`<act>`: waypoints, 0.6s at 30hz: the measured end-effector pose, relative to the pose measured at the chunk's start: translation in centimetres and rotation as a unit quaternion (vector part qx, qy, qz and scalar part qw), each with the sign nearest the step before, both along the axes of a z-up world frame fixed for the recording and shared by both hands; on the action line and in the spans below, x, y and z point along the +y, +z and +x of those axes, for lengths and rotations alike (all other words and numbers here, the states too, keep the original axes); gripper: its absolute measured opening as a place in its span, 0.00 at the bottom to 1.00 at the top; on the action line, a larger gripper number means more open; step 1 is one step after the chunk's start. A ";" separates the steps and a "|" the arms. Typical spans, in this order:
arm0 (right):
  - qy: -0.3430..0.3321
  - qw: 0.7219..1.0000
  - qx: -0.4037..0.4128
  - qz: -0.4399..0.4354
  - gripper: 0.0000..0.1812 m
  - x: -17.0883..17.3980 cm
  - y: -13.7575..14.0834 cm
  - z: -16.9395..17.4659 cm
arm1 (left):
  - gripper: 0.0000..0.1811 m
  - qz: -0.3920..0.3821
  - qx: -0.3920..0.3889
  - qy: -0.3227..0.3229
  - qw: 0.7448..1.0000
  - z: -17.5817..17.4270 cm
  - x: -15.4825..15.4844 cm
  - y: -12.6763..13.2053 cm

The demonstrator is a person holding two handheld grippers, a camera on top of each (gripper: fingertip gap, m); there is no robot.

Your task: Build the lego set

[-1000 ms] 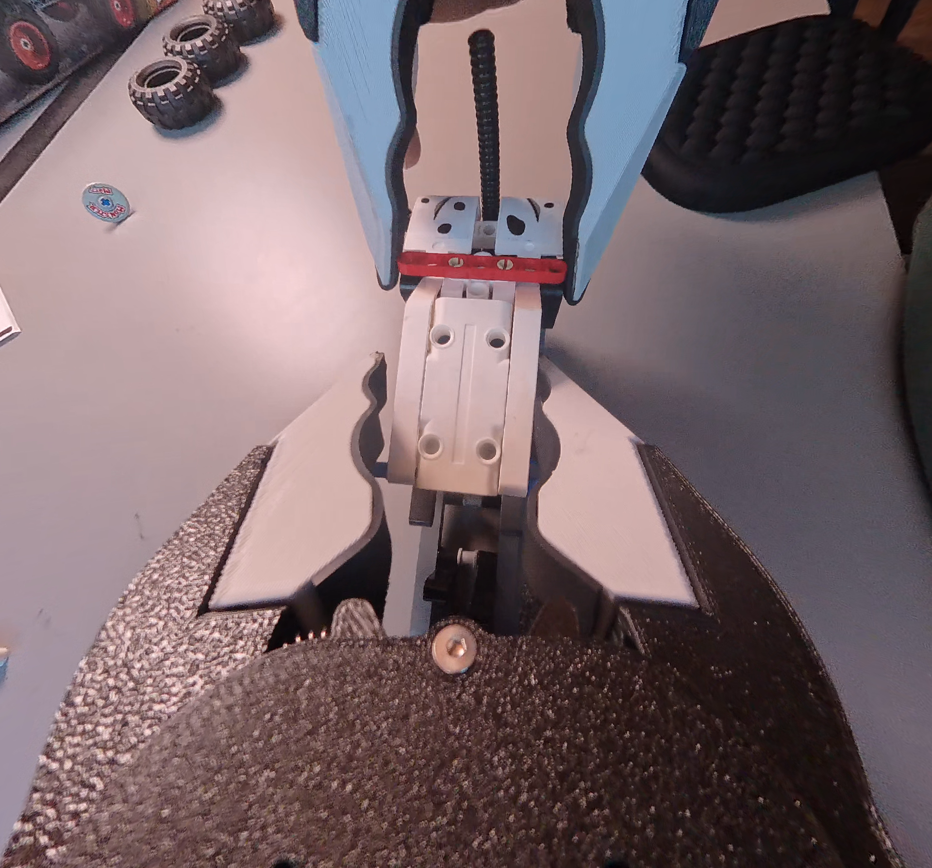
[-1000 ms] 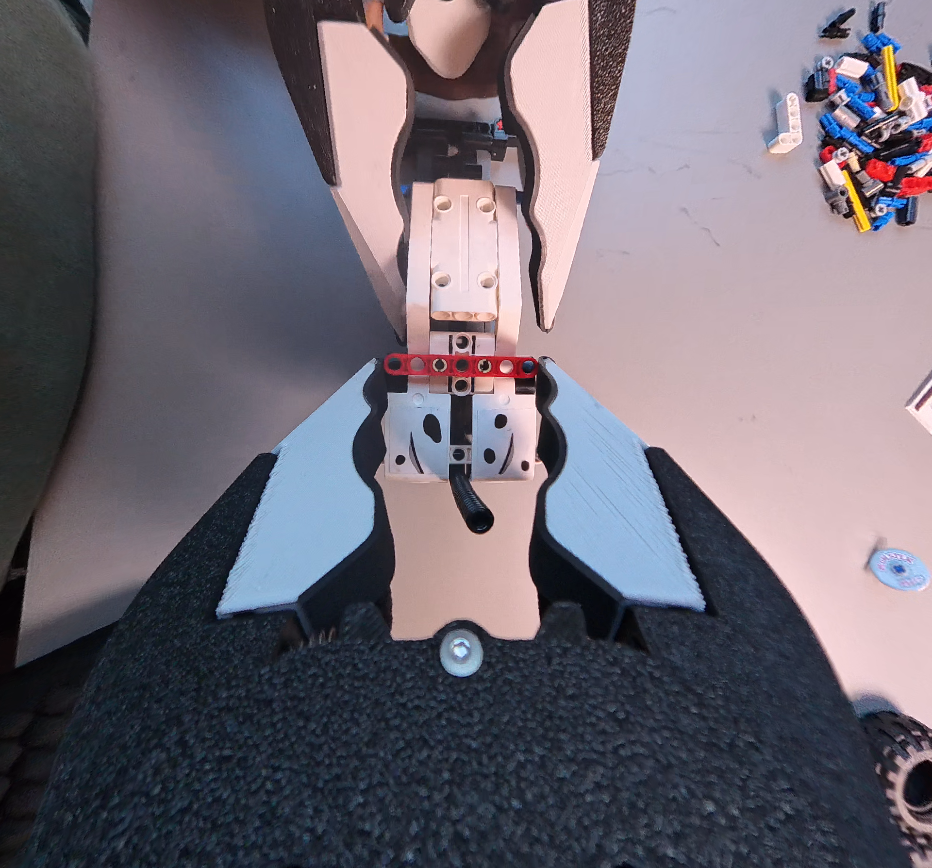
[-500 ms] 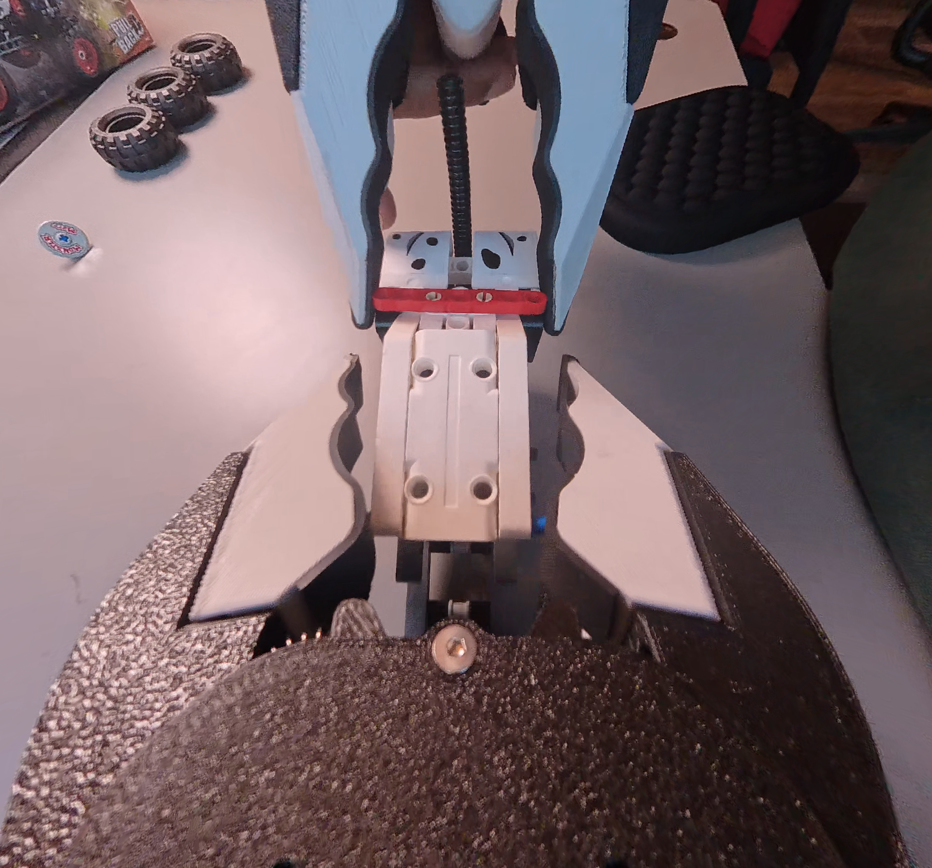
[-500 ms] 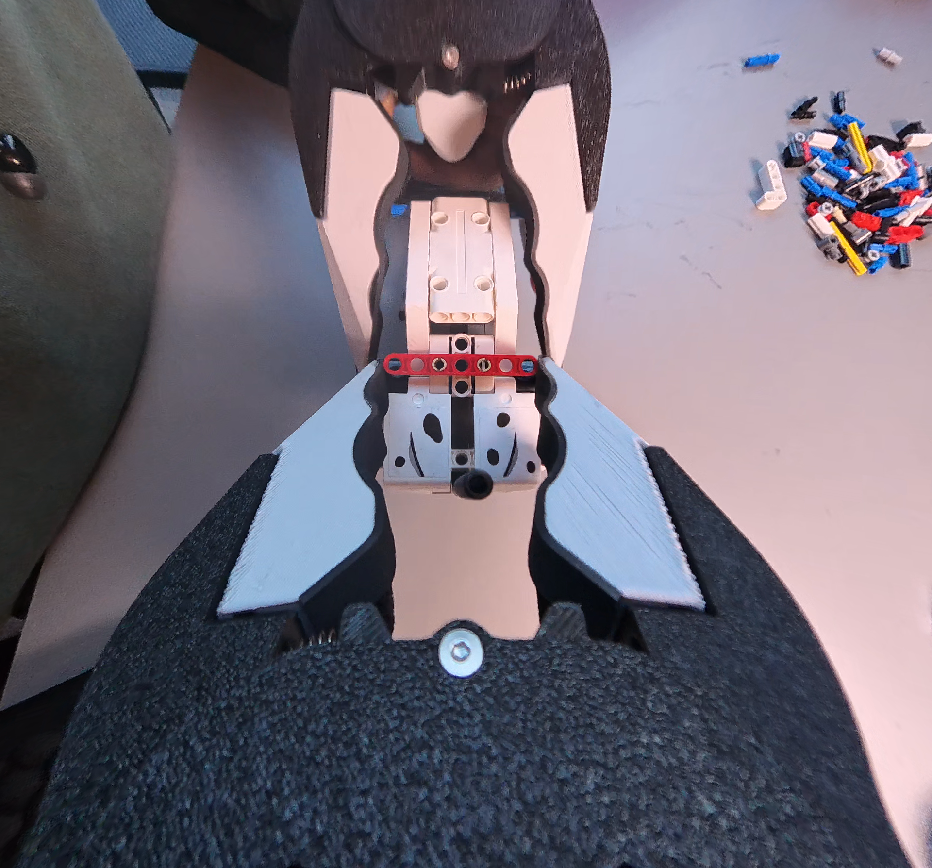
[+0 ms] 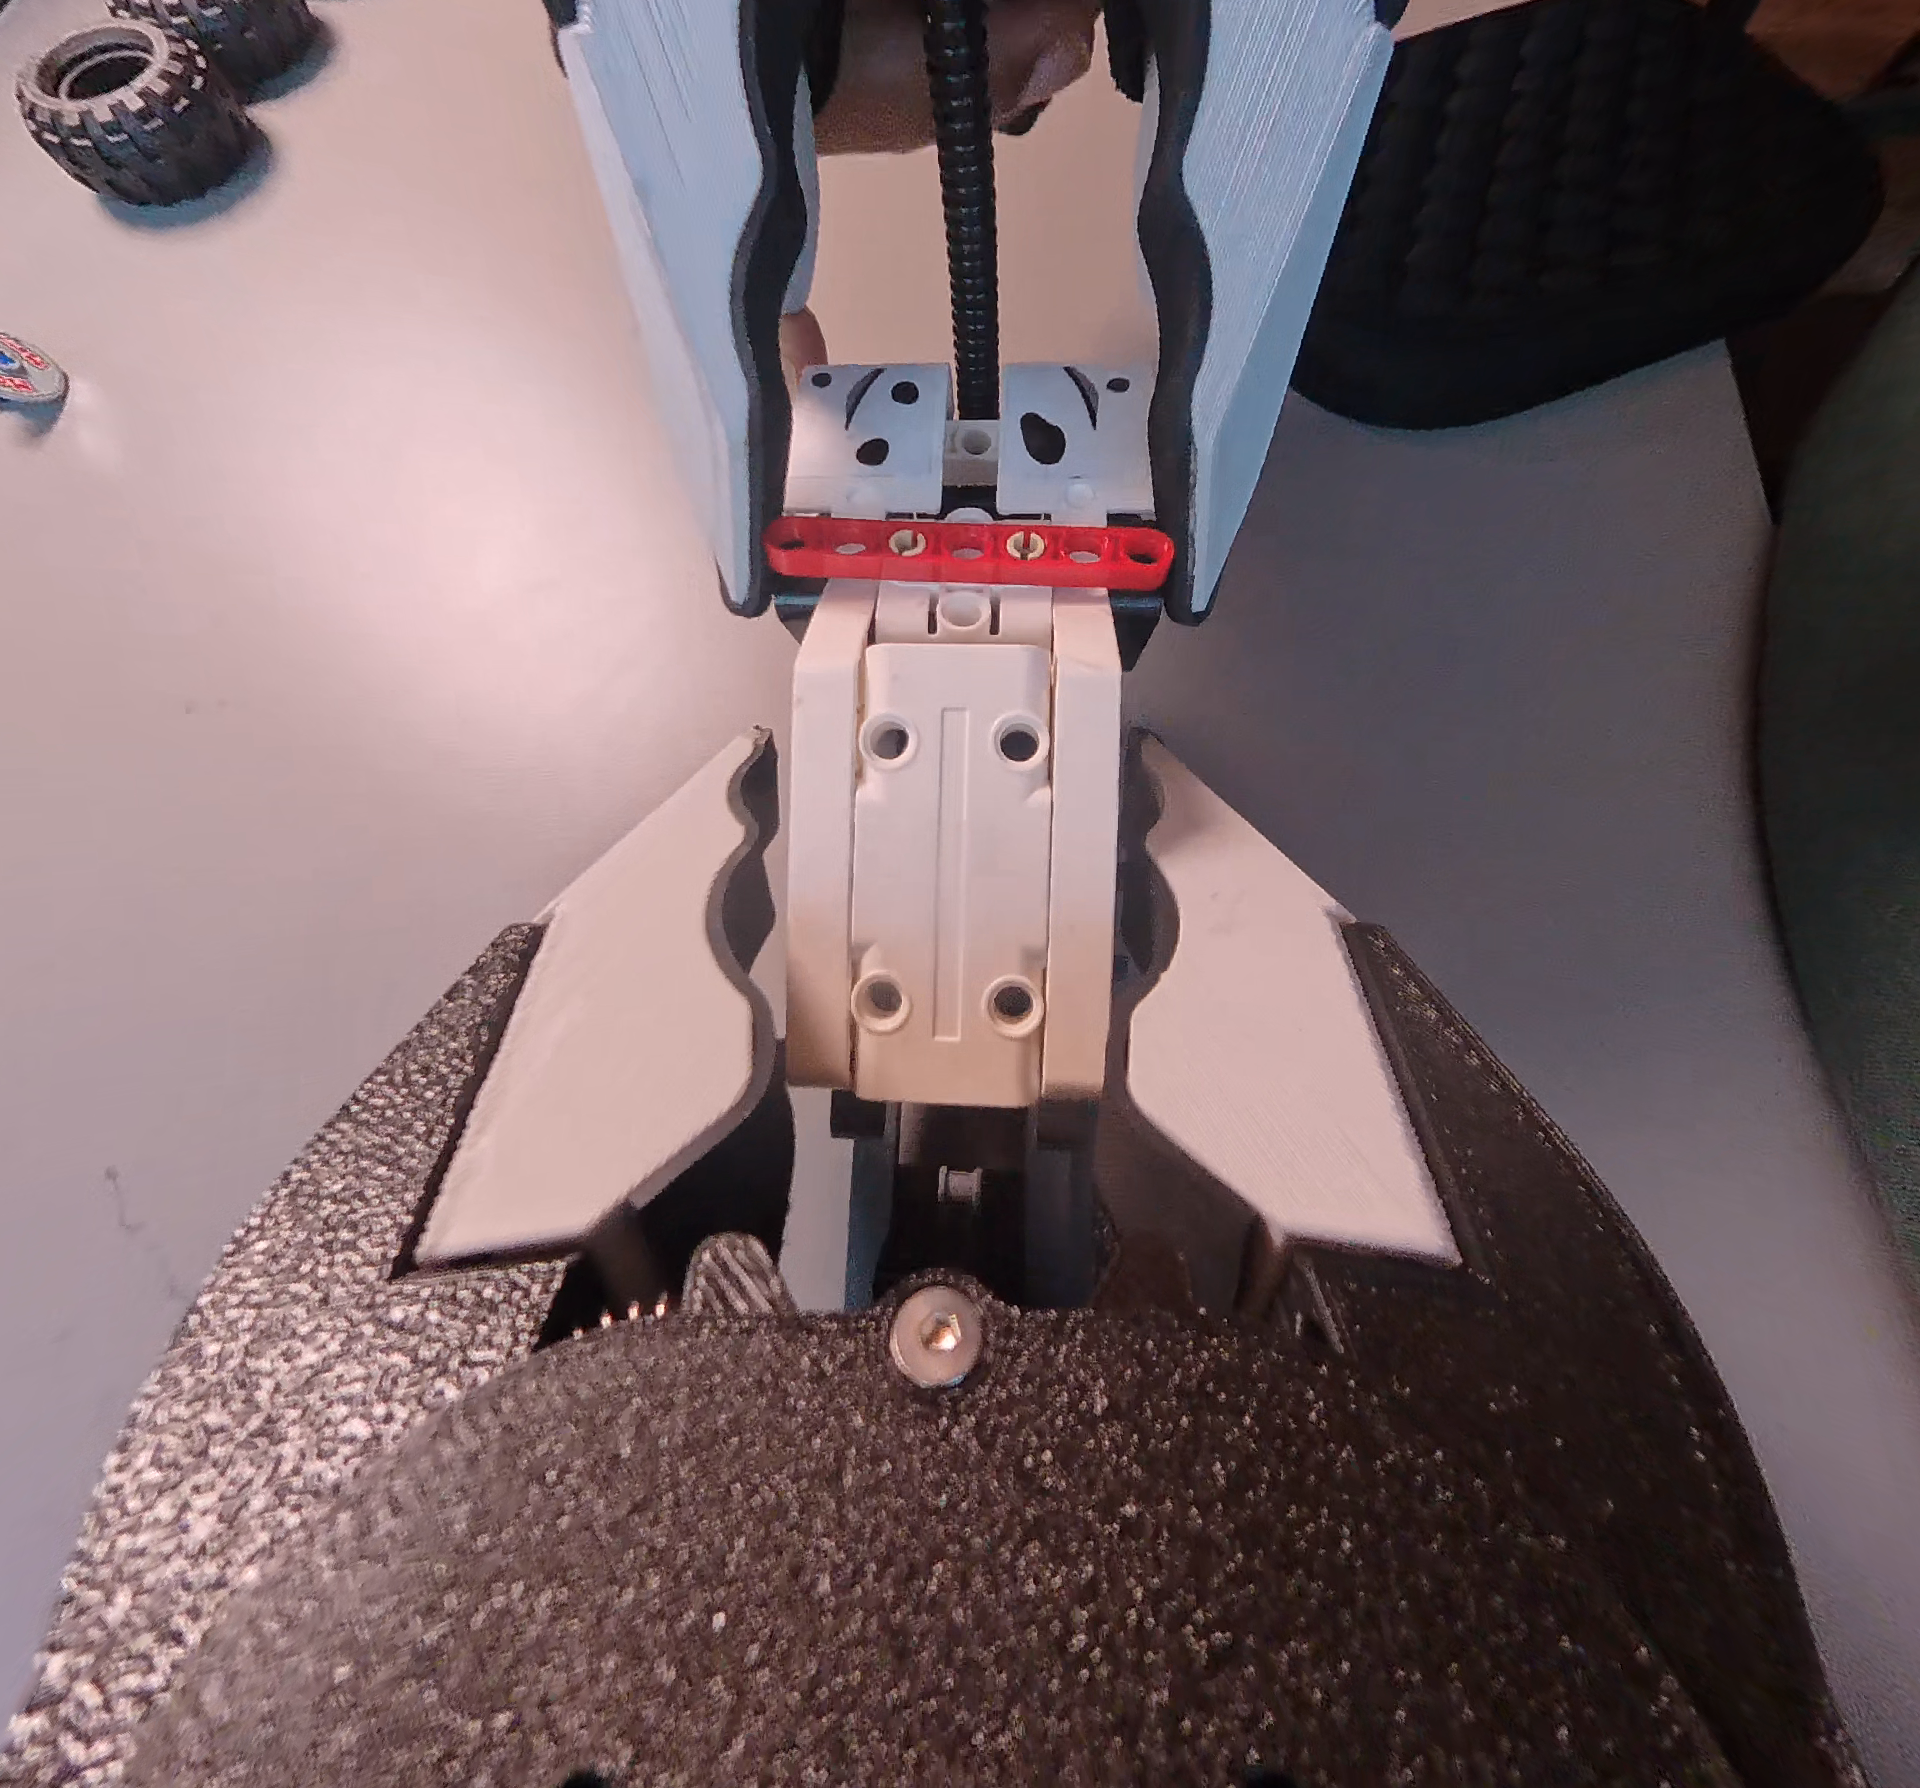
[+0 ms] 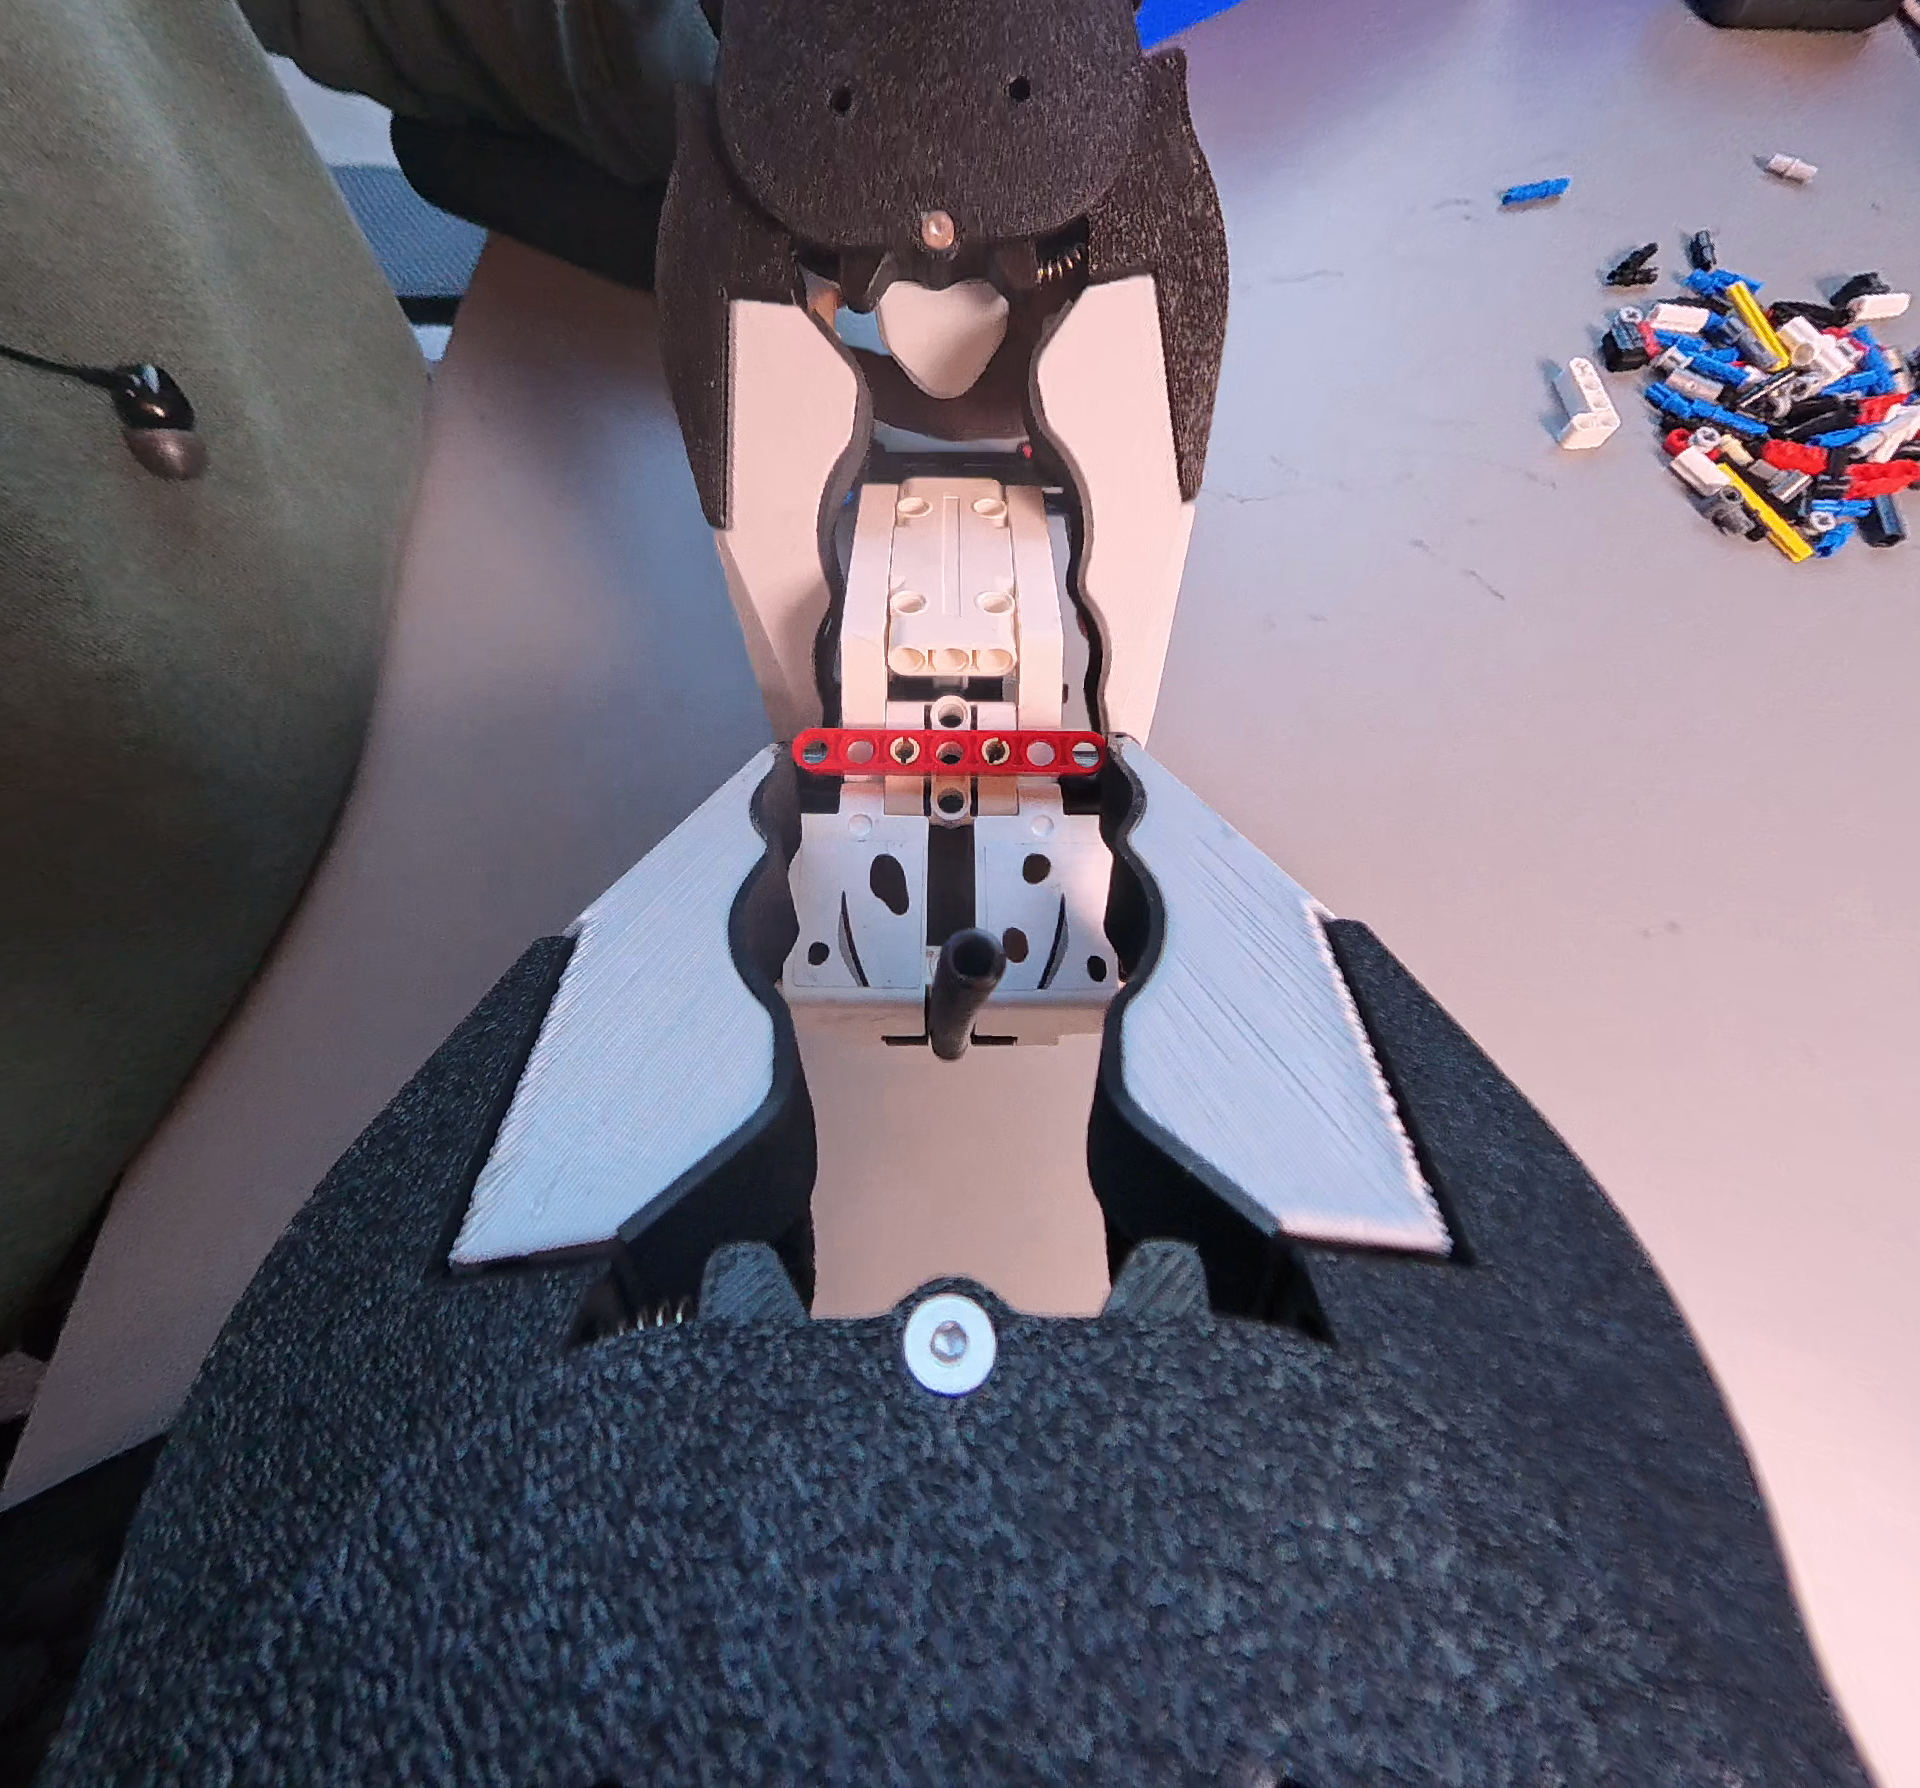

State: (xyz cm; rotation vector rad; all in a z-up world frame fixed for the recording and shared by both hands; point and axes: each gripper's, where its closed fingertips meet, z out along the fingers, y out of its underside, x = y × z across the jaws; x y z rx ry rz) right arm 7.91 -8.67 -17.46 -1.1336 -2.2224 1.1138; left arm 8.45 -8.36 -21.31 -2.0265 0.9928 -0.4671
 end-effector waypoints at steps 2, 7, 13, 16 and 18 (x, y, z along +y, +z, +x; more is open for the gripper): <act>-0.004 1.000 0.003 0.001 0.32 0.2 -0.1 0.1 | 0.34 0.014 -0.023 -0.001 1.000 -0.1 -0.1 1.0; -0.005 0.999 0.026 -0.023 0.32 -0.4 -0.2 0.1 | 0.39 0.004 -0.055 -0.001 0.998 -0.3 -0.9 1.2; -0.017 0.998 0.048 -0.046 0.32 0.0 -0.1 0.2 | 0.47 0.018 -0.100 0.004 0.995 -1.7 -1.8 3.3; -0.023 0.996 0.055 -0.063 0.32 0.2 0.0 0.5 | 0.46 0.004 -0.108 0.026 0.994 -3.1 -2.3 2.7; -0.022 0.995 0.062 -0.079 0.32 0.1 0.1 0.4 | 0.46 -0.017 -0.076 0.018 0.997 -2.6 -2.6 0.6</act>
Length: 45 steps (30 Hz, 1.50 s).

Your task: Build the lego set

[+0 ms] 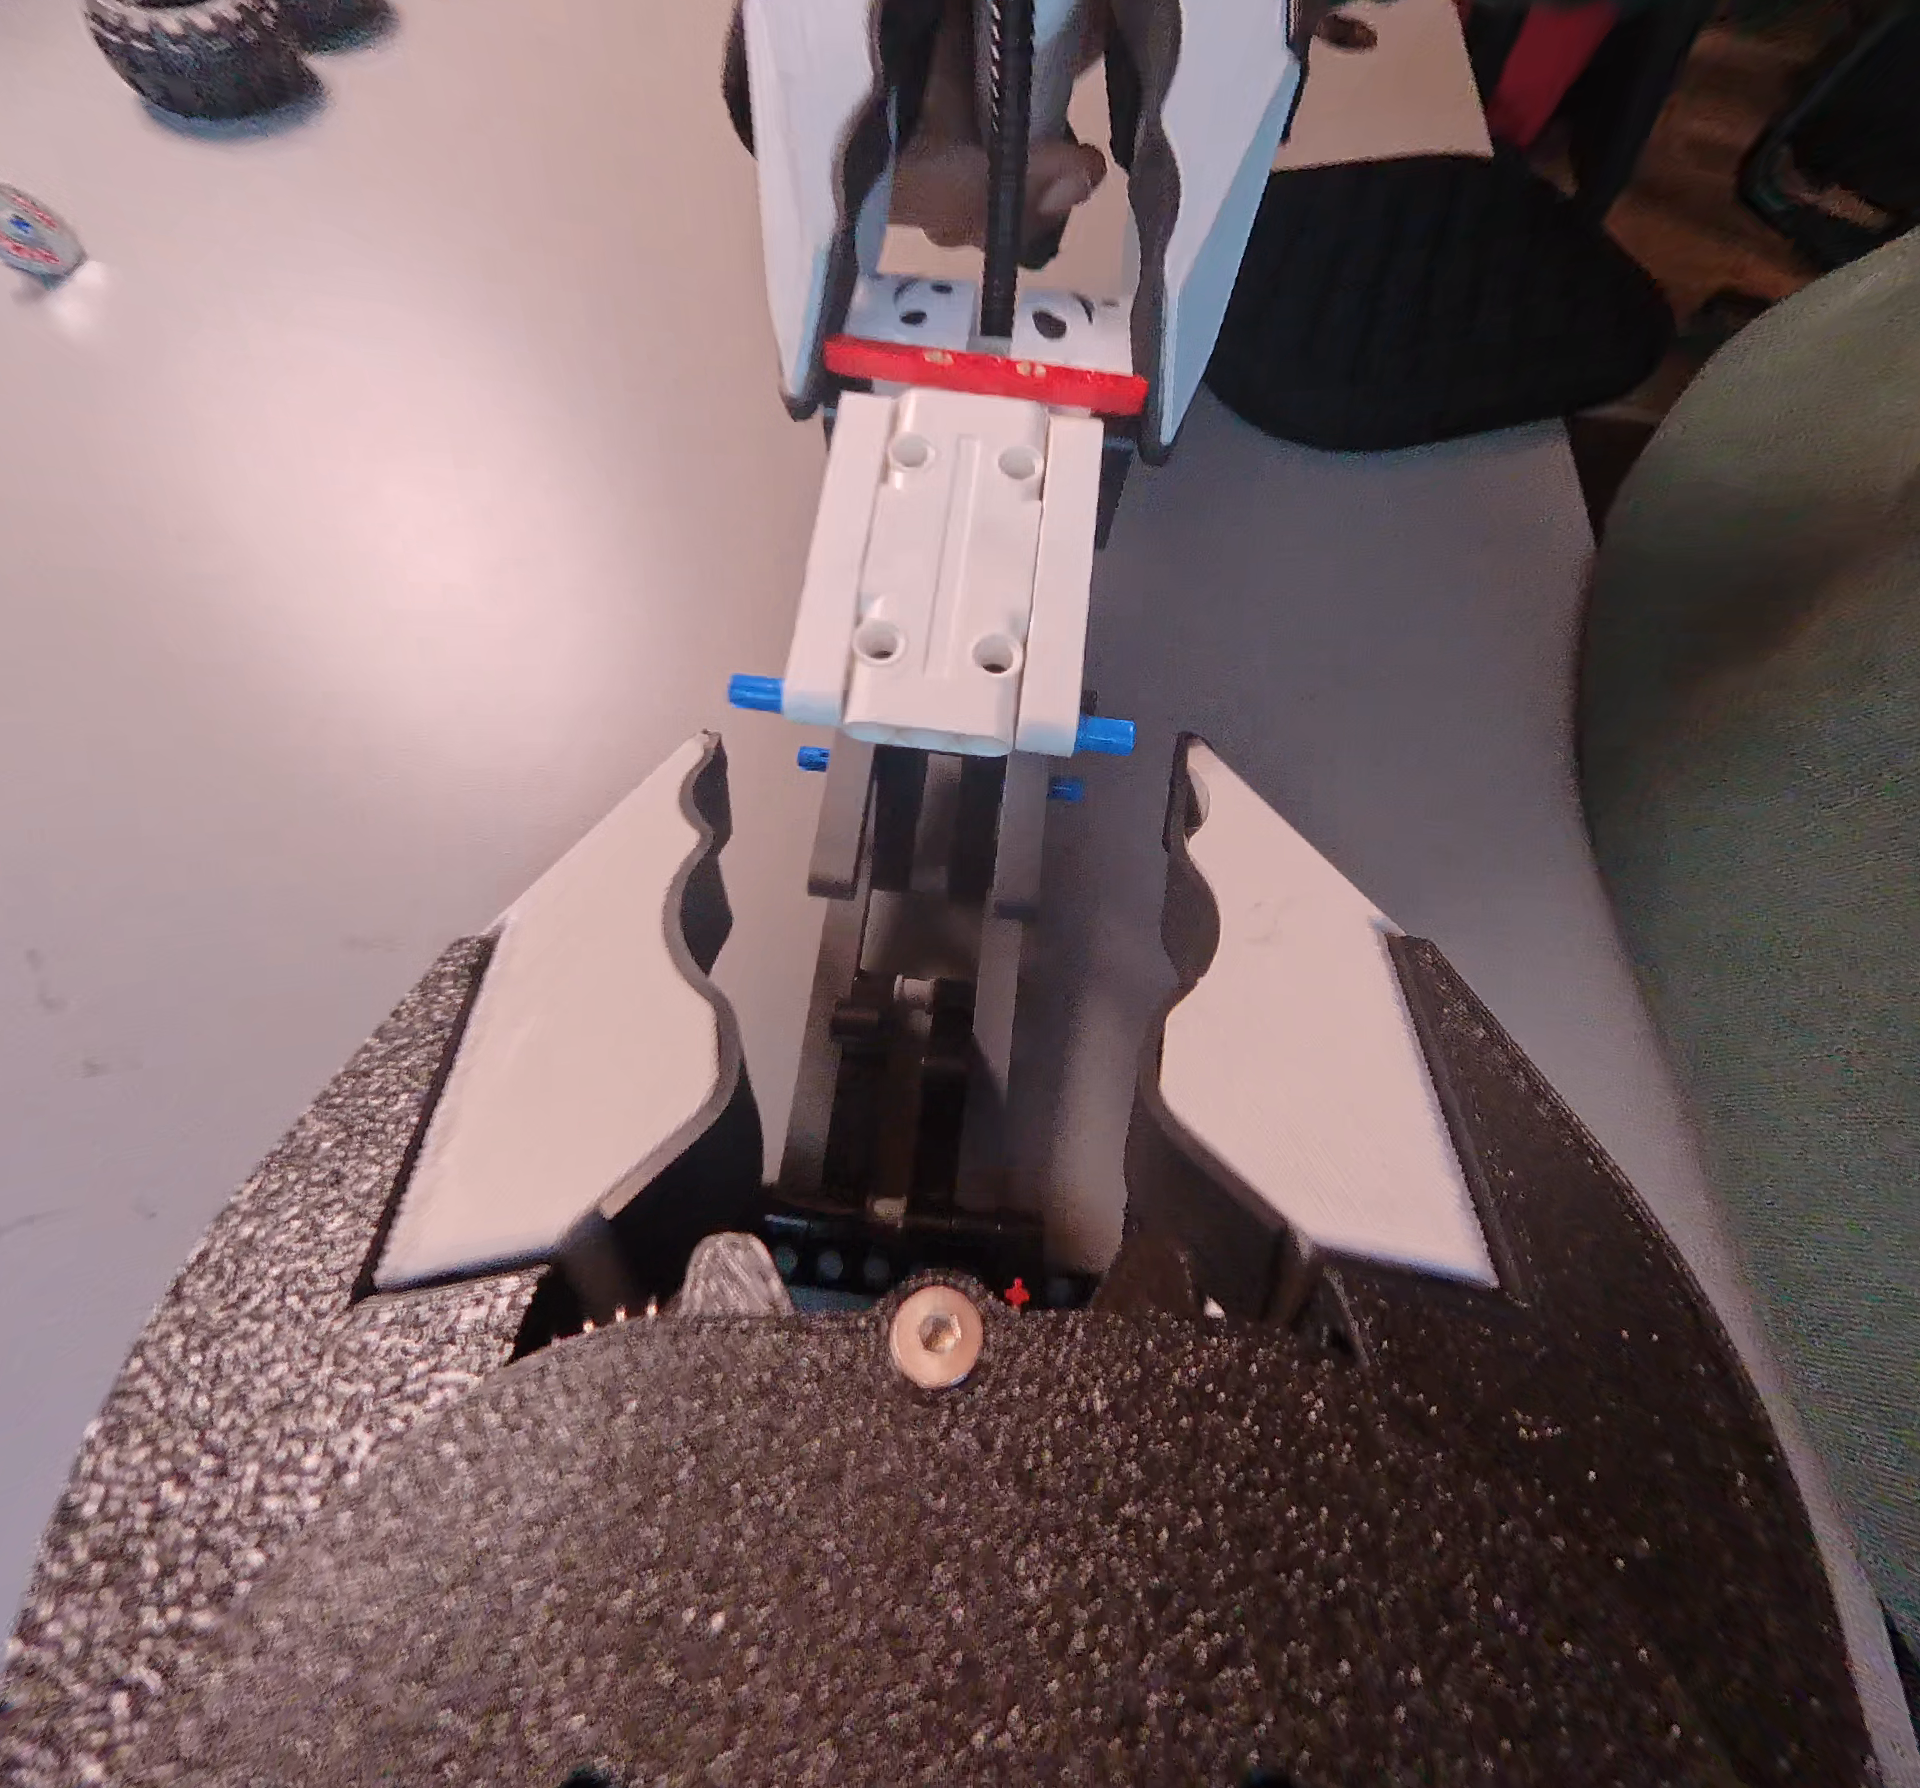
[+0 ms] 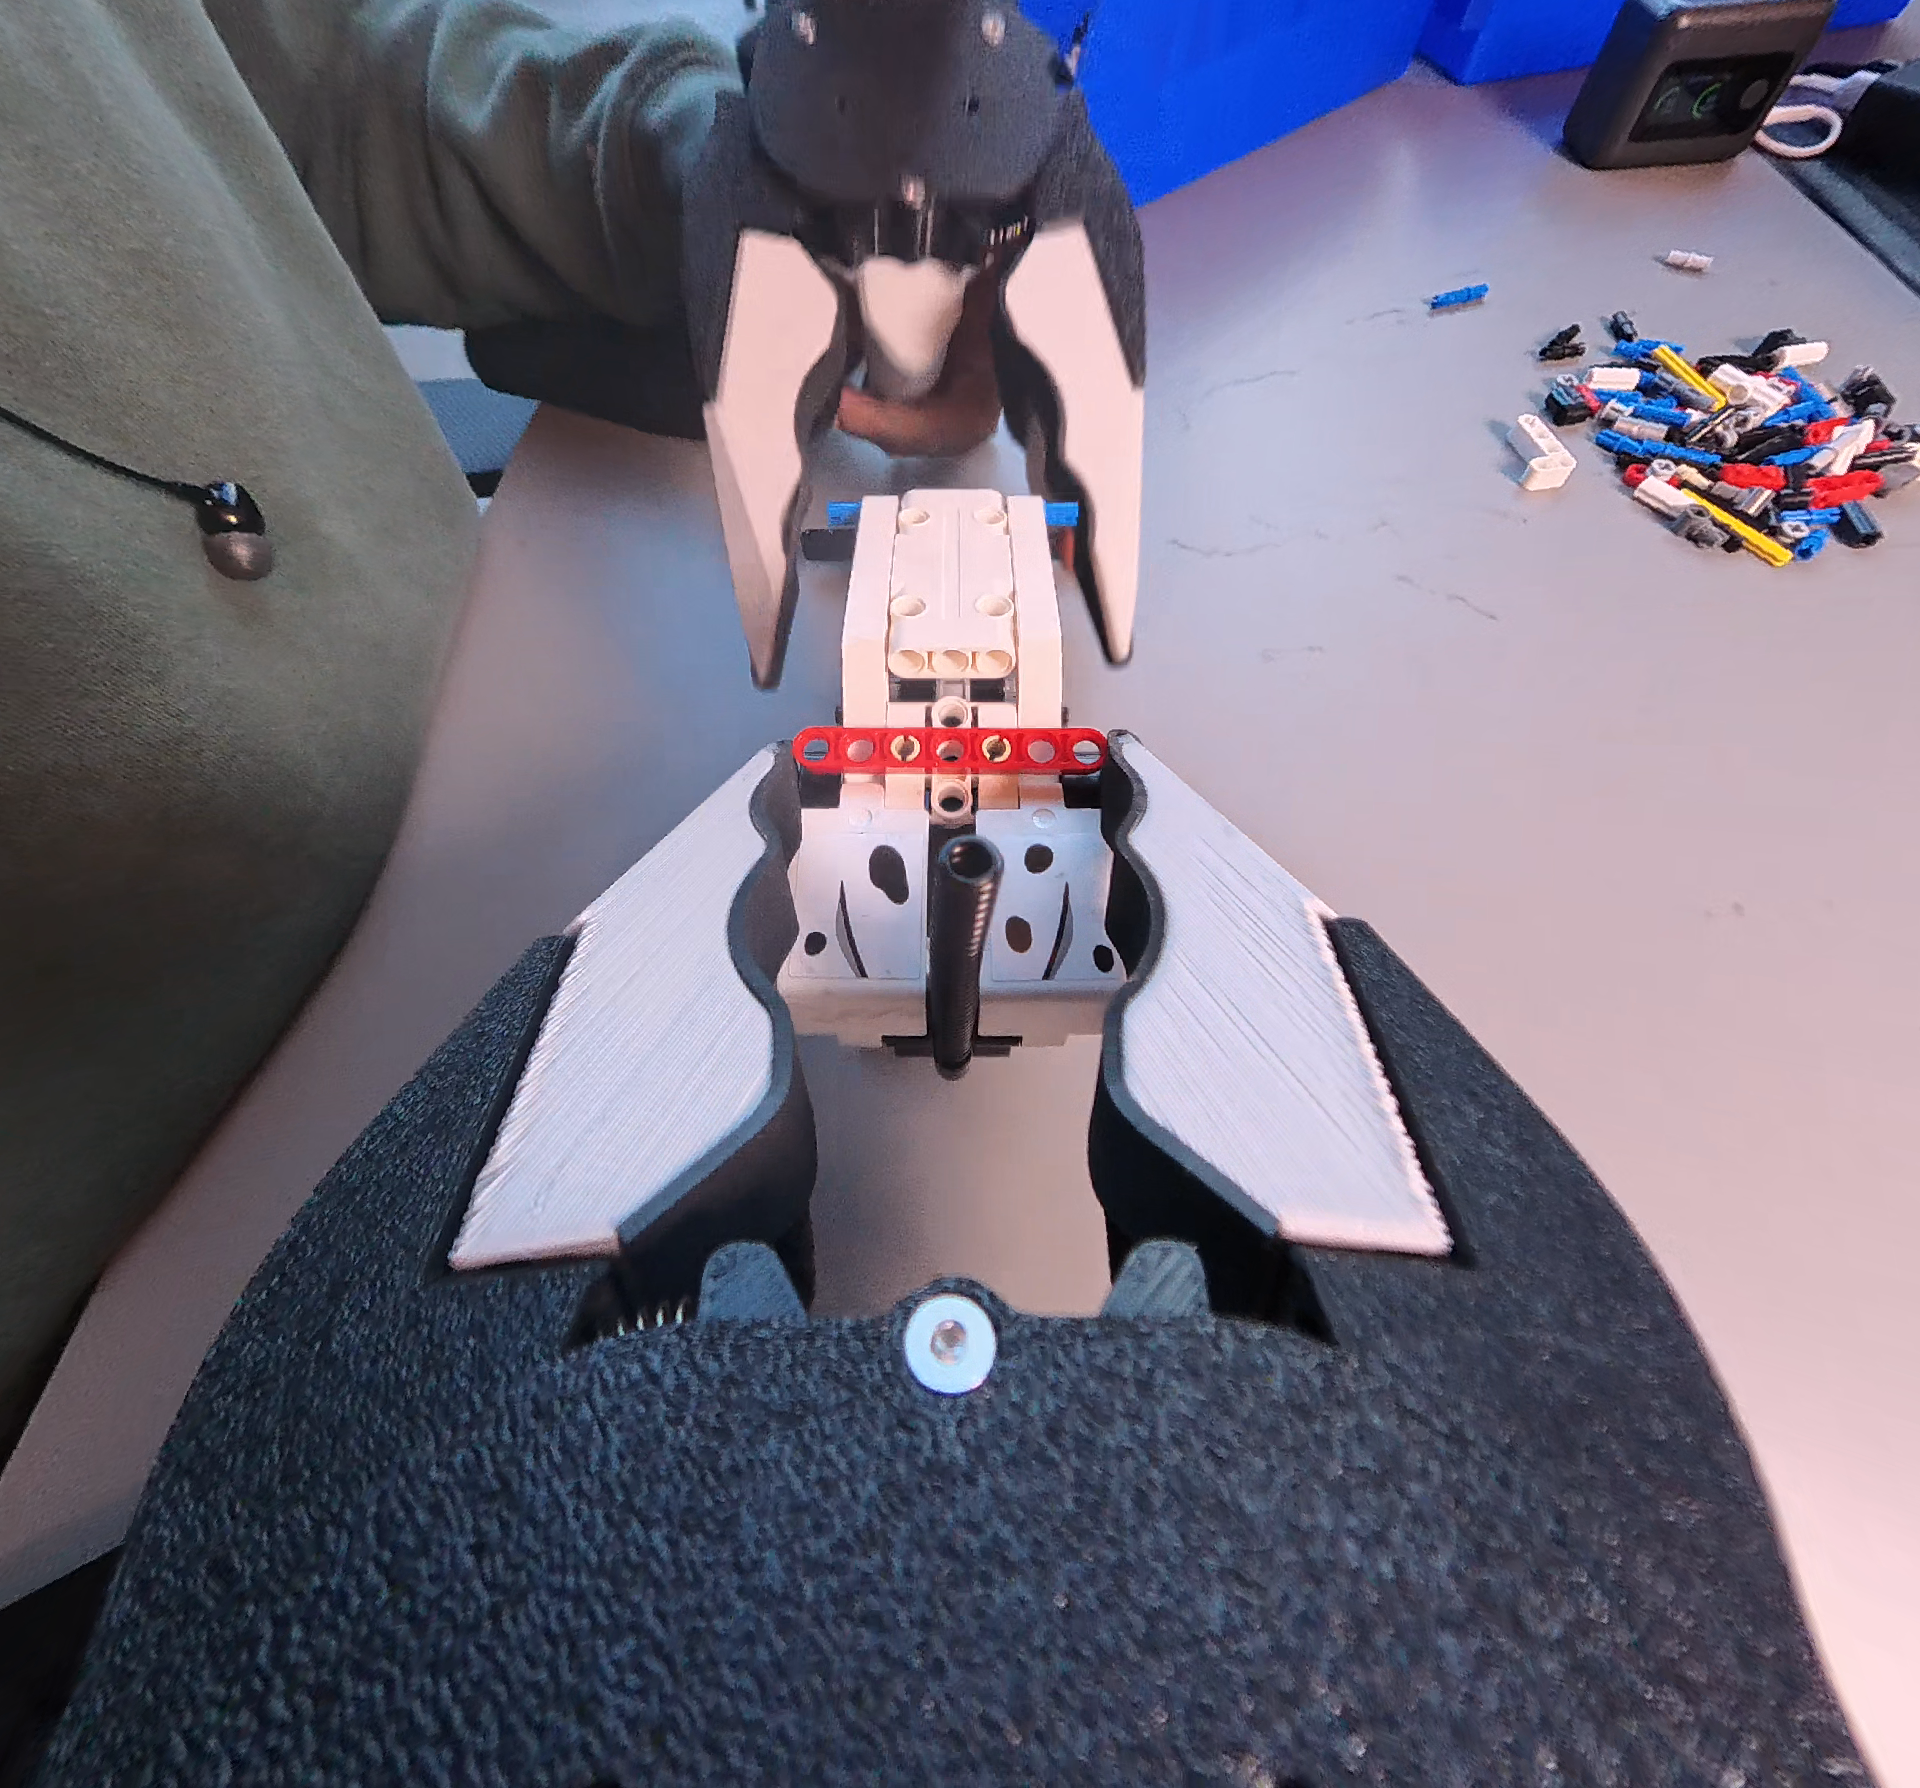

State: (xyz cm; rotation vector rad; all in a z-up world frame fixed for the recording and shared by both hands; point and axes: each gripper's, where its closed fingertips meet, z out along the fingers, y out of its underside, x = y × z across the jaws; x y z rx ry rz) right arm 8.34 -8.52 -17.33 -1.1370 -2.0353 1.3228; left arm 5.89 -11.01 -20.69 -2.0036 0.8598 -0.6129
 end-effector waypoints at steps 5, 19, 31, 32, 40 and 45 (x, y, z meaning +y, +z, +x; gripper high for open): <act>0.004 1.000 0.017 -0.024 0.32 -0.2 0.1 -0.3 | 0.35 -0.006 0.045 0.003 0.999 1.6 1.2 -1.6; -0.012 0.999 0.041 -0.014 0.31 0.0 0.1 0.0 | 0.34 -0.016 0.049 0.010 0.999 1.7 1.6 -2.1; 0.008 0.999 0.037 -0.013 0.31 0.0 0.3 0.3 | 0.35 -0.014 0.051 0.002 0.999 1.8 1.5 -2.1; 0.009 0.999 0.037 -0.012 0.31 0.0 0.3 0.3 | 0.35 -0.013 0.051 0.001 0.999 1.8 1.5 -2.1; 0.011 0.999 0.031 0.005 0.31 0.0 0.3 0.4 | 0.35 -0.013 0.051 -0.001 0.999 1.9 1.5 -2.1; 0.007 0.999 0.031 0.005 0.31 0.0 0.3 0.5 | 0.35 -0.012 0.051 -0.002 0.999 1.9 1.5 -2.2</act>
